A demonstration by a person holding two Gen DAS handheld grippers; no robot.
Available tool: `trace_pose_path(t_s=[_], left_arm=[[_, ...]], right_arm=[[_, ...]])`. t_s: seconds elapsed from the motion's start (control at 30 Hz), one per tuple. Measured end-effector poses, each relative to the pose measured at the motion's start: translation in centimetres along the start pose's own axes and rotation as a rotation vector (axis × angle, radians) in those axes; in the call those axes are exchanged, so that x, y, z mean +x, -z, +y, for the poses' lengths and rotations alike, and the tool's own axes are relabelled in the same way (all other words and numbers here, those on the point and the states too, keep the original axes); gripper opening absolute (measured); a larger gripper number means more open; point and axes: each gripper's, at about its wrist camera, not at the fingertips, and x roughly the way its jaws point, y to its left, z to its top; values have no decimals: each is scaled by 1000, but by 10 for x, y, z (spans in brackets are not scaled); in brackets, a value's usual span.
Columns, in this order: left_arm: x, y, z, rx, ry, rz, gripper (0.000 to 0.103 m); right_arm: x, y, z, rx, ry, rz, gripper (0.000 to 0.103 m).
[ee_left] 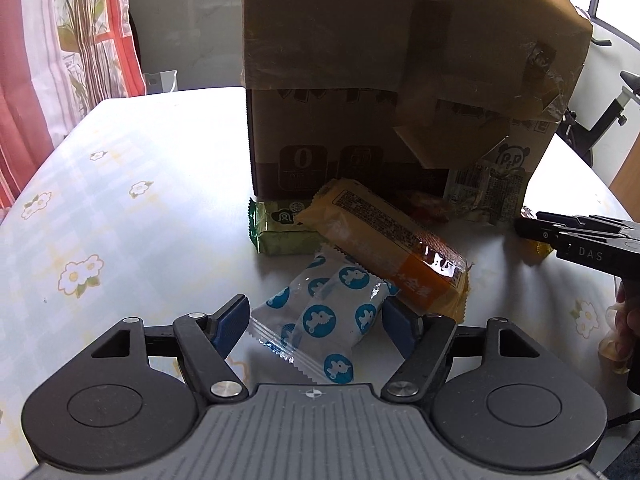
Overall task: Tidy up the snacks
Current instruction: 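Grasp the yellow snack packet with the right tool while the left tool grasps the blue-dotted bag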
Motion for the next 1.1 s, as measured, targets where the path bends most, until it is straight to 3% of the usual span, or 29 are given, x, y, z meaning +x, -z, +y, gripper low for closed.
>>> trace_pose_path(t_s=[0.17,0.3,0.43,0.87,1.1], left_arm=[[9,-15,2,58,-3,-11,76],[19,-14,9,-1,28,22,75],[14,-2,8,-3,21,13,66],[-3,5,16,-73,33,-19,64],[-16,2,21,-100,29,-58,64]], right_arm=[[1,-1,1,1,0,1,37],[3,-1,1,4,-2,1,37],[3,-1,1,8,-3,0,37],[5,-3,13,-56,44,34,37],[-19,10,9,-19,56,70,37]])
